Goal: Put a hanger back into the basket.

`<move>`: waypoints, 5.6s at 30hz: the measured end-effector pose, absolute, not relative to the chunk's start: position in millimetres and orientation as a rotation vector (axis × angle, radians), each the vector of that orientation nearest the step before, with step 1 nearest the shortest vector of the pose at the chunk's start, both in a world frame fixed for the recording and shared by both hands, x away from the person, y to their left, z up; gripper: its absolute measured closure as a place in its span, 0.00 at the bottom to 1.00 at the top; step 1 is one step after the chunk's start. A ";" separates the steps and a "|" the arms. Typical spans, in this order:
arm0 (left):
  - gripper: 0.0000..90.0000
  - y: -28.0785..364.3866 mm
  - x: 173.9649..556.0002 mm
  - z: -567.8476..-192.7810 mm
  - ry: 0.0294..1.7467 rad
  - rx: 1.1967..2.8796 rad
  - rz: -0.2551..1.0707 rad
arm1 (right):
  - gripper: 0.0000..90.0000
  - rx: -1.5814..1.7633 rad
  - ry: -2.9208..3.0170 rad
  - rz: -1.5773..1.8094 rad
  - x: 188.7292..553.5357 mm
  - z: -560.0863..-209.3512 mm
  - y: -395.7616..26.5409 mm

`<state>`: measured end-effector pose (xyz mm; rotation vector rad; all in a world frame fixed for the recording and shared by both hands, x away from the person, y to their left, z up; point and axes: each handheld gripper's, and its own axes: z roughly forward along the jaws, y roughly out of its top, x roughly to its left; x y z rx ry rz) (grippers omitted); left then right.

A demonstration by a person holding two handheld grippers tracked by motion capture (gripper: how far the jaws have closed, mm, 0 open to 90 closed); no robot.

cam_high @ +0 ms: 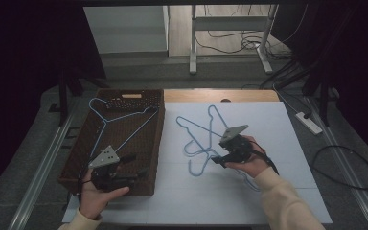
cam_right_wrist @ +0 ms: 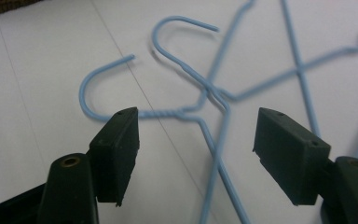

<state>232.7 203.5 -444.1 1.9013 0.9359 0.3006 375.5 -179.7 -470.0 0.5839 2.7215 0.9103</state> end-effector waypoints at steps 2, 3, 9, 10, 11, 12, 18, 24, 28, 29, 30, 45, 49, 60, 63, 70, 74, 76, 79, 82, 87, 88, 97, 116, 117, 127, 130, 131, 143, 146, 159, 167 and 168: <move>0.32 202.7 232.9 -444.9 0.933 1.905 0.300 | 0.37 0.509 2.748 0.863 380.8 -470.9 -165.0; 0.32 202.3 232.9 -445.2 0.933 1.906 0.300 | 0.37 0.474 2.758 0.845 383.9 -471.6 -158.0; 0.32 203.0 233.0 -445.7 0.934 1.908 0.297 | 0.39 0.362 2.841 0.735 406.0 -482.6 -127.8; 0.32 203.3 233.0 -445.8 0.935 1.908 0.295 | 0.39 0.349 2.857 0.721 410.6 -486.0 -124.5; 0.32 203.3 233.0 -445.8 0.935 1.908 0.295 | 0.39 0.349 2.857 0.721 410.6 -486.0 -124.5; 0.32 203.6 233.1 -446.1 0.935 1.907 0.296 | 0.41 0.336 2.870 0.718 413.9 -488.5 -122.2; 0.32 204.2 233.6 -446.9 0.938 1.910 0.294 | 0.52 0.248 2.903 0.676 425.1 -500.6 -110.7; 0.32 203.4 233.8 -447.1 0.935 1.913 0.291 | 0.66 0.139 2.928 0.627 426.2 -503.8 -100.3; 0.32 202.7 233.2 -446.7 0.926 1.914 0.291 | 0.81 0.033 3.000 0.526 428.3 -502.1 -89.3; 0.32 202.7 233.2 -446.7 0.926 1.914 0.291 | 0.81 0.033 3.000 0.526 428.3 -502.1 -89.3; 0.32 202.5 233.1 -446.5 0.925 1.914 0.291 | 0.84 -0.015 3.024 0.473 429.5 -500.7 -84.5; 0.32 203.3 232.7 -446.0 0.927 1.906 0.305 | 0.98 0.089 2.896 0.466 428.3 -479.3 -90.4; 0.32 202.2 232.3 -445.2 0.927 1.906 0.309 | 0.98 0.251 2.823 0.640 427.0 -451.5 -108.1; 0.33 190.6 231.2 -440.7 0.904 1.915 0.296 | 0.98 0.469 2.698 0.901 402.7 -409.7 -139.1; 0.33 185.5 231.5 -439.4 0.903 1.918 0.288 | 0.98 0.514 2.664 0.964 392.5 -401.2 -144.2; 0.34 160.5 232.5 -433.5 0.859 1.949 0.243 | 0.98 0.627 2.611 1.108 377.4 -388.6 -157.3; 0.34 141.5 233.7 -432.4 0.827 1.976 0.211 | 0.98 0.703 2.557 1.185 368.6 -384.4 -163.0; 0.34 135.5 234.2 -432.0 0.816 1.983 0.202 | 0.98 0.713 2.545 1.193 366.0 -383.9 -162.8; 0.34 120.5 236.0 -431.7 0.793 2.002 0.174 | 0.98 0.722 2.518 1.184 357.6 -384.0 -158.4; 0.35 108.9 238.0 -432.3 0.782 2.020 0.152 | 0.98 0.732 2.511 1.191 352.2 -384.4 -153.9; 0.35 87.9 245.7 -435.3 0.789 2.049 0.115 | 0.98 0.751 2.493 1.224 344.4 -383.0 -148.7; 0.35 82.5 248.1 -437.1 0.801 2.059 0.104 | 0.98 0.757 2.488 1.229 343.0 -382.7 -148.2; 0.46 52.4 261.2 -451.7 0.819 2.138 0.012 | 0.98 0.781 2.466 1.262 338.4 -381.6 -144.9; 0.95 60.1 264.8 -438.3 0.870 2.033 0.019 | 0.75 0.650 2.349 1.467 320.1 -362.1 -157.3; 0.95 61.4 264.7 -435.9 0.869 2.023 0.021 | 0.67 0.626 2.327 1.480 316.6 -360.5 -158.4; 0.95 100.3 273.9 -406.3 0.894 1.899 0.008 | 0.44 0.591 2.240 1.528 297.6 -354.9 -189.9; 0.95 118.6 277.8 -394.6 0.910 1.871 0.031 | 0.41 0.625 2.232 1.524 298.6 -360.3 -200.6; 0.95 123.9 279.0 -391.6 0.916 1.865 0.041 | 0.41 0.641 2.231 1.522 299.2 -363.1 -204.5; 0.95 196.2 291.7 -382.2 0.995 1.821 0.142 | 0.39 0.752 2.271 1.411 309.5 -399.3 -231.3; 0.95 216.2 292.3 -384.4 1.030 1.803 0.165 | 0.38 0.781 2.283 1.381 312.2 -407.3 -235.1; 0.95 296.5 302.8 -401.5 1.189 1.723 0.227 | 0.38 0.815 2.311 1.305 315.7 -427.6 -236.4; 0.95 308.9 313.7 -407.8 1.229 1.756 0.240 | 0.38 0.866 2.306 1.317 318.3 -435.3 -246.8; 0.95 309.5 315.4 -409.0 1.230 1.764 0.241 | 0.38 0.869 2.306 1.312 318.3 -435.7 -248.1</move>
